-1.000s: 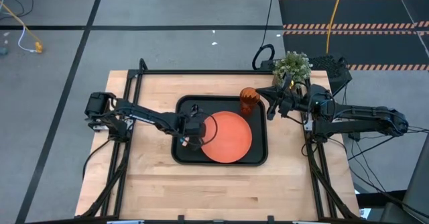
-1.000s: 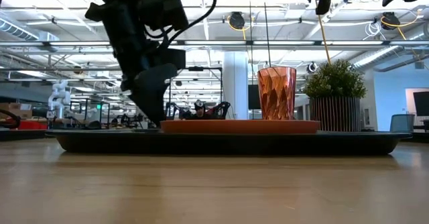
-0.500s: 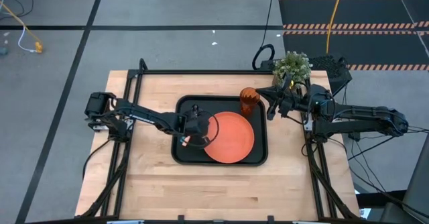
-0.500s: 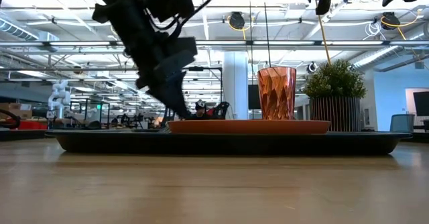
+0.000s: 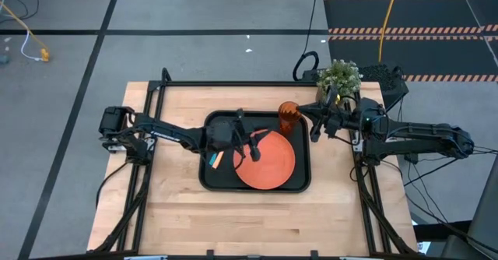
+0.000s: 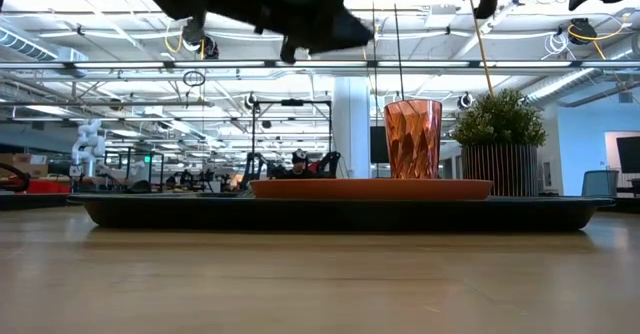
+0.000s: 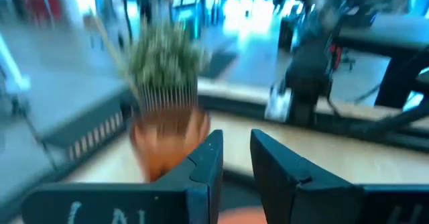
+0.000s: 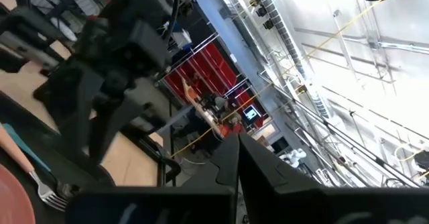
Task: Pick and place plate/cup/fork/spoon on tray
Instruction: Adjust the blue spoon on the black serving tray
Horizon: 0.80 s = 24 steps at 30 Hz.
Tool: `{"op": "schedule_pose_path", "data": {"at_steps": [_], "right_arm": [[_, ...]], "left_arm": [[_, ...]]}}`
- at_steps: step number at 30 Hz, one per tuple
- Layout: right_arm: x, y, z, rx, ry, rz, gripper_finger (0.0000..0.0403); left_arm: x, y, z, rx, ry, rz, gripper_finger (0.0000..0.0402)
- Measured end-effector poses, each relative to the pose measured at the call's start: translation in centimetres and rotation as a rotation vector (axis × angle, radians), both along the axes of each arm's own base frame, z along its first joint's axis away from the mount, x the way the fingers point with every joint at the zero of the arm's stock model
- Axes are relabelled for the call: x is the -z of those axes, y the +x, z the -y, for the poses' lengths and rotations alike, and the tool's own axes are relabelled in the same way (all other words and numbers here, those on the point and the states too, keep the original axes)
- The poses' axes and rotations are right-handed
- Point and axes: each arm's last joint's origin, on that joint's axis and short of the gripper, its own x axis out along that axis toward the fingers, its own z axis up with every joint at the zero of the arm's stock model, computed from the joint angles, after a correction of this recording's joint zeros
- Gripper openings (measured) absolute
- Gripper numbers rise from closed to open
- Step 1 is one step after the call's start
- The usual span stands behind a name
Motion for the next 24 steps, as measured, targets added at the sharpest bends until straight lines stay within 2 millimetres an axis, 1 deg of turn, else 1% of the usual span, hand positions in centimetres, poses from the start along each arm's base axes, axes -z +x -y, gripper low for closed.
{"op": "schedule_pose_path", "data": {"at_steps": [5, 9, 13, 15, 16, 17, 20, 21, 24], "right_arm": [[0.1, 0.0, 0.0, 0.000, 0.011, -0.012, 0.0000], [0.1, 0.0, 0.0, 0.001, 0.011, -0.012, 0.0000], [0.2, 0.0, 0.1, 0.003, 0.019, -0.017, 0.0000], [0.4, 0.2, 0.3, 0.007, 0.045, -0.025, 0.0000], [0.5, 0.3, 0.4, 0.010, 0.059, -0.029, 0.0000], [0.6, 0.4, 0.6, 0.018, 0.073, -0.035, 0.0000], [1.3, 1.3, 1.3, 0.028, 0.110, -0.059, 0.0000], [1.6, 1.6, 1.6, 0.025, 0.129, -0.069, 0.0000], [2.5, 2.9, 2.5, 0.018, 0.179, -0.077, 0.0000]], "left_arm": [[-1.4, 0.0, 0.1, 0.005, 0.153, 0.098, 0.0081], [-1.8, -0.1, -0.2, -0.037, 0.233, 0.091, 0.0081], [-2.7, -0.5, -0.3, -0.064, 0.313, 0.084, 0.0081], [-3.3, -1.1, -0.3, -0.055, 0.349, 0.071, 0.0081], [-3.8, -1.3, -0.3, -0.041, 0.363, 0.094, 0.0081], [-4.4, -1.8, -0.4, -0.018, 0.372, 0.118, 0.0081], [-5.2, -3.7, -1.4, 0.092, 0.362, 0.181, 0.0081], [-5.3, -4.5, -1.9, 0.137, 0.348, 0.210, 0.0081], [-4.3, -7.0, -3.9, 0.245, 0.283, 0.284, 0.0081]]}}
